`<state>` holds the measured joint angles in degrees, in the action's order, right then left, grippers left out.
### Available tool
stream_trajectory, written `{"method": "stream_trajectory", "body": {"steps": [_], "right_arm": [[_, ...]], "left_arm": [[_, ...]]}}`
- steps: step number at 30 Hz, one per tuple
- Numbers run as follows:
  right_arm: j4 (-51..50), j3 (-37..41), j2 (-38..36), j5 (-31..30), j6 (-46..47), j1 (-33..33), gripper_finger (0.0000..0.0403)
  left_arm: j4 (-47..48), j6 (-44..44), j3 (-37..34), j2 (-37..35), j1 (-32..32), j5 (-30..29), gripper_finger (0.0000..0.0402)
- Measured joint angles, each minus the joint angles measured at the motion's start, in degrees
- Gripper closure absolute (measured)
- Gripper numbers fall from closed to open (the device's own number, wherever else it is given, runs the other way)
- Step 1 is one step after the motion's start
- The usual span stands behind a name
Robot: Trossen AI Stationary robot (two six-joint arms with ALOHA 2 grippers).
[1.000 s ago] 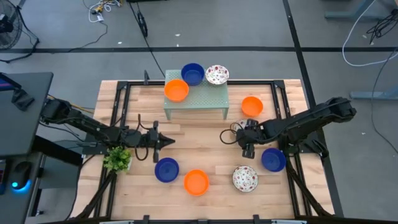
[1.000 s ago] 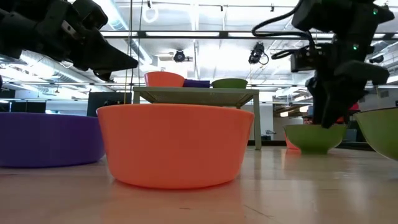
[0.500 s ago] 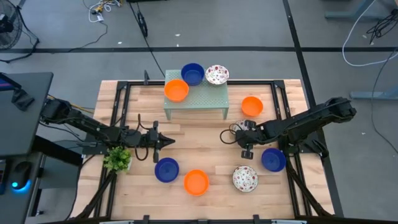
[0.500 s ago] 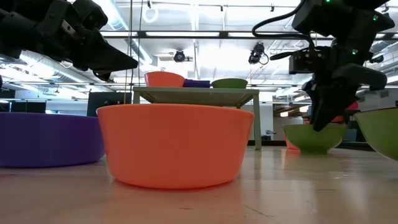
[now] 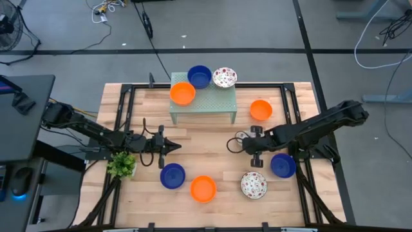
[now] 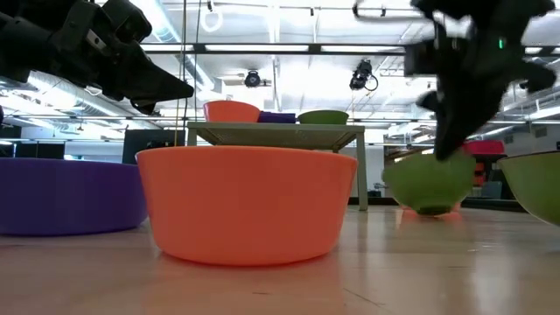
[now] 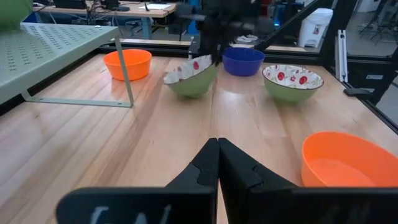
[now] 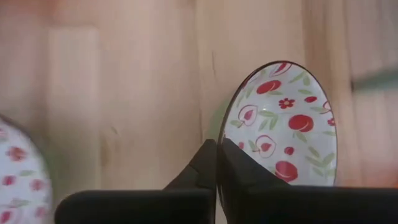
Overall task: Pick & Place Mini bowls
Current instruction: Stack the white bowl on the white bowl on the shelf
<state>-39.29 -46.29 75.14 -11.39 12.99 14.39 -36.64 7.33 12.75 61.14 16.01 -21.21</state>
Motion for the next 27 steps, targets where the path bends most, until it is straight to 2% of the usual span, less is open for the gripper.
{"method": "stream_trajectory", "body": {"steps": [6,14,18,22,25,27], "right_arm": [[-0.55,-9.16,0.06,-1.51,-7.36,1.70,0.0401],[0.29,-22.90,2.02,-11.98,-24.92,0.10,0.0402],[0.76,-30.47,4.20,-14.44,-35.15,-4.87,0.0402],[0.18,-37.29,7.14,-14.74,-43.51,-12.47,0.0403],[-1.65,-41.46,9.95,-14.23,-47.76,-18.96,0.0403],[-3.24,-43.39,11.98,-11.74,-49.39,-23.39,0.0403]], "left_arm": [[-0.02,0.02,0.00,0.00,0.00,0.00,0.0392],[-0.02,0.02,0.02,0.02,-0.02,0.00,0.0392],[-0.04,0.02,0.02,0.02,-0.03,0.00,0.0392],[-0.04,0.02,0.03,0.02,-0.02,0.00,0.0392],[-0.04,0.02,0.04,0.02,-0.04,0.00,0.0392],[-0.04,0.02,0.04,0.02,-0.04,0.00,0.0392]]}}
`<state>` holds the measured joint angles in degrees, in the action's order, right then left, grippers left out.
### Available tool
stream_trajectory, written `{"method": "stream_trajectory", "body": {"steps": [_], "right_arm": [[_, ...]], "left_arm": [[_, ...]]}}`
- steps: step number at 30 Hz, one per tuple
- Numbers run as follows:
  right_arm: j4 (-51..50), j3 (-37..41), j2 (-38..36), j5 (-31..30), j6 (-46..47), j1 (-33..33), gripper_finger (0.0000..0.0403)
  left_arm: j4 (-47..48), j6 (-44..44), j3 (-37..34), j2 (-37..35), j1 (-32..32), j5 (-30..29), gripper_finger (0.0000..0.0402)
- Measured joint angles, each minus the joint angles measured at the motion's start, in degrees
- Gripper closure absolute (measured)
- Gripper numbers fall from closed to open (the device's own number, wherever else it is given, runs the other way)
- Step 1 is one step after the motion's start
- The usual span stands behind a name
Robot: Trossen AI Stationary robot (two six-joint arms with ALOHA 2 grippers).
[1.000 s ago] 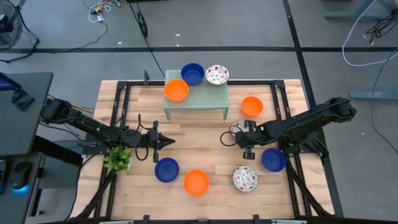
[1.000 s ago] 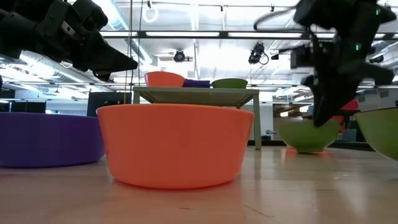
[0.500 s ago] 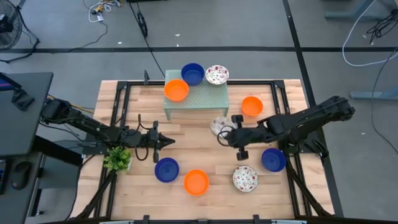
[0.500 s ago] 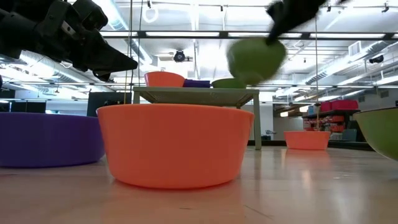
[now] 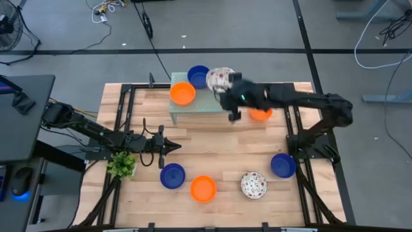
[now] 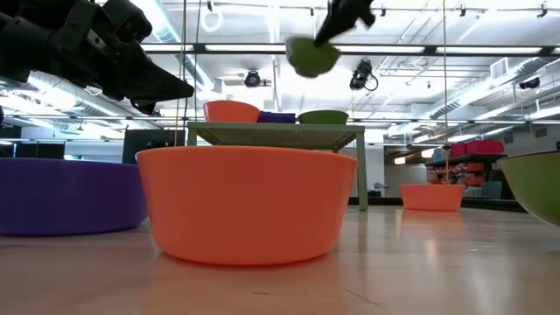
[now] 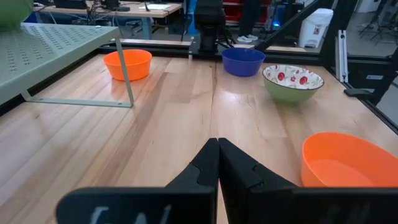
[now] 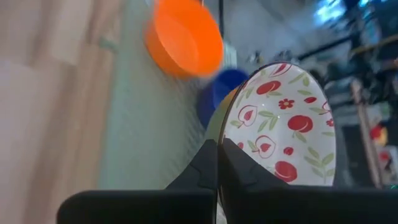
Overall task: Pick & Place Mini bowls
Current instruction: Stack the white bowl on the white bowl on the shelf
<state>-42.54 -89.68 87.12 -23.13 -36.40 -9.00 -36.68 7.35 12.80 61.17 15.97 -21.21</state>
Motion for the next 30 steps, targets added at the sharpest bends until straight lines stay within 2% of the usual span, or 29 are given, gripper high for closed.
{"method": "stream_trajectory", "body": {"steps": [4,8,20,25,30], "right_arm": [[-2.55,-1.76,3.05,3.11,-1.02,-6.95,0.0403],[-4.77,-1.76,4.64,5.15,-1.17,-10.65,0.0403],[-5.23,-1.78,6.63,6.33,-1.61,-13.65,0.0403],[-5.47,-1.80,6.63,10.20,-0.50,-14.73,0.0403],[-5.36,-1.80,6.63,10.26,-0.46,-14.95,0.0403]], "left_arm": [[0.01,-0.03,0.00,0.00,0.01,0.00,0.0392],[0.00,-0.20,0.00,0.00,0.00,0.00,0.0392],[0.02,-0.52,0.00,0.00,0.00,0.00,0.0392],[0.02,-0.55,0.00,0.00,0.00,-0.02,0.0392],[0.02,-0.57,0.00,0.00,0.00,0.00,0.0392]]}}
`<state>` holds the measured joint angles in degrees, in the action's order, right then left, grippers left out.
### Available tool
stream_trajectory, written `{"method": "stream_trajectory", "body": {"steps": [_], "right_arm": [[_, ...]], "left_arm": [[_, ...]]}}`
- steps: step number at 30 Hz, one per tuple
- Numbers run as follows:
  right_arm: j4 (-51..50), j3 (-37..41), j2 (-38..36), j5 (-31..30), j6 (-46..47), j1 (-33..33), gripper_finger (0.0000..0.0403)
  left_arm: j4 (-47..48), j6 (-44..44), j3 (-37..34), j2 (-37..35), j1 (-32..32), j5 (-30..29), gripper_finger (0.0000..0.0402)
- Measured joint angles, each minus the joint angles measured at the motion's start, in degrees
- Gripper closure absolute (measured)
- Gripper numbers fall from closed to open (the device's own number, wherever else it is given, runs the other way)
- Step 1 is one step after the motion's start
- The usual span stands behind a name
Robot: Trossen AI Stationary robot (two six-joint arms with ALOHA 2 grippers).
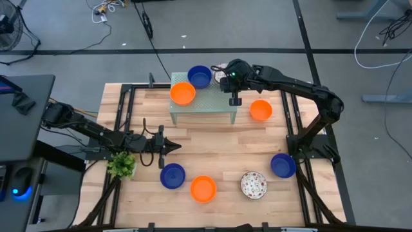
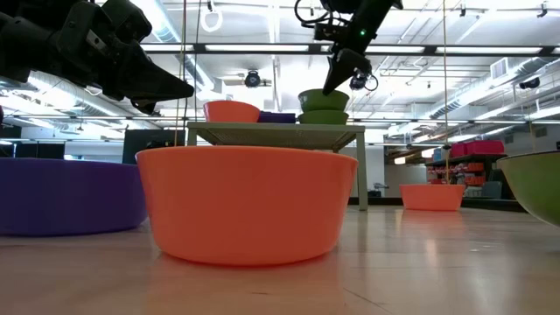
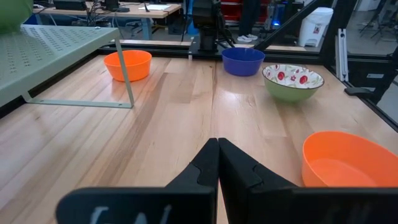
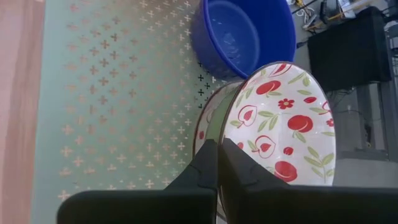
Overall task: Pick & Place Mini bowls
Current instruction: Stack the white bowl on the white bowl on the shelf
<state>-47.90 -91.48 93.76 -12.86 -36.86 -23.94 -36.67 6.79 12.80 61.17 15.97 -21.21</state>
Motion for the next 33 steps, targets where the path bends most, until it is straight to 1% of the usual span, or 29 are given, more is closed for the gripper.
{"method": "stream_trajectory", "body": {"steps": [19,33], "right_arm": [[0.51,1.34,0.00,0.61,0.37,-0.02,0.0399],[1.05,1.44,1.84,0.34,-1.14,-0.02,0.0399]], "left_arm": [[0.00,-0.07,0.00,0.00,0.00,-0.01,0.0392],[0.02,0.00,0.00,0.00,0.02,0.00,0.0392]]}}
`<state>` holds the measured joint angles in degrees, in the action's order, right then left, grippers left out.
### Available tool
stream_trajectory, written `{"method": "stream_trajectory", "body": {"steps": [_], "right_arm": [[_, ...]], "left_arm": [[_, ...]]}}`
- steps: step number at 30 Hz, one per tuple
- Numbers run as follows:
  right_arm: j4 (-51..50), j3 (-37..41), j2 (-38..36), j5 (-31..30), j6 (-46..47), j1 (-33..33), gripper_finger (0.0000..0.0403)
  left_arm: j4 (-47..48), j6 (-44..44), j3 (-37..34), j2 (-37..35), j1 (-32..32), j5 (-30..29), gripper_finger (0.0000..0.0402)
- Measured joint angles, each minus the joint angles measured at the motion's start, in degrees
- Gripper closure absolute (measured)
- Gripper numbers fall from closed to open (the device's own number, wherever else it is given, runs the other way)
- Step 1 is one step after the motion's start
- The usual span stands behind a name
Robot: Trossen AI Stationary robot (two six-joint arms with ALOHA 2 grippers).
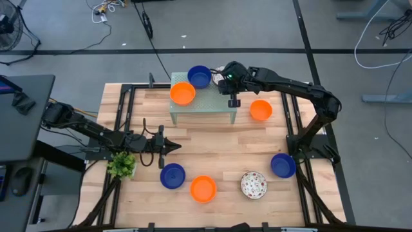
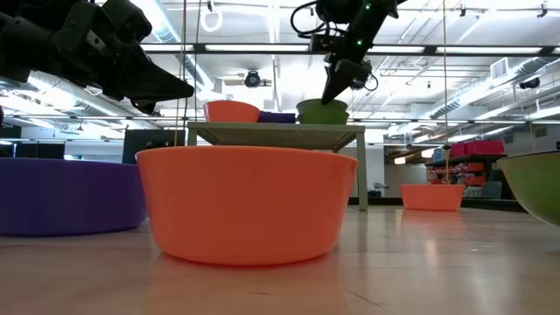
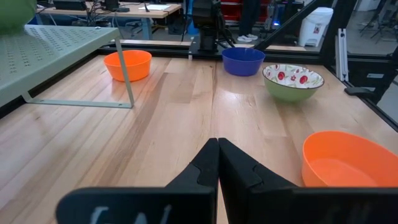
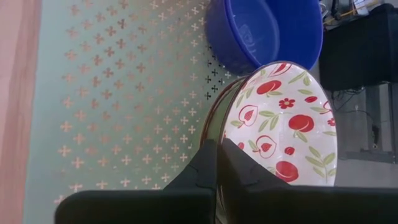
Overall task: Pick & Place Mini bowls
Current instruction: Stack the white bowl on the white bowl on the shelf
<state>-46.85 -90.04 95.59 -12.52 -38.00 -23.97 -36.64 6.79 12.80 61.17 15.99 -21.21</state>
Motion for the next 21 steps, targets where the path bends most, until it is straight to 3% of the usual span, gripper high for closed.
{"method": "stream_trajectory", "body": {"steps": [21], "right_arm": [[-0.44,0.00,-0.02,-0.53,1.82,0.00,0.0364]], "left_arm": [[-0.01,0.07,0.00,0.00,-0.01,0.00,0.0392]]}}
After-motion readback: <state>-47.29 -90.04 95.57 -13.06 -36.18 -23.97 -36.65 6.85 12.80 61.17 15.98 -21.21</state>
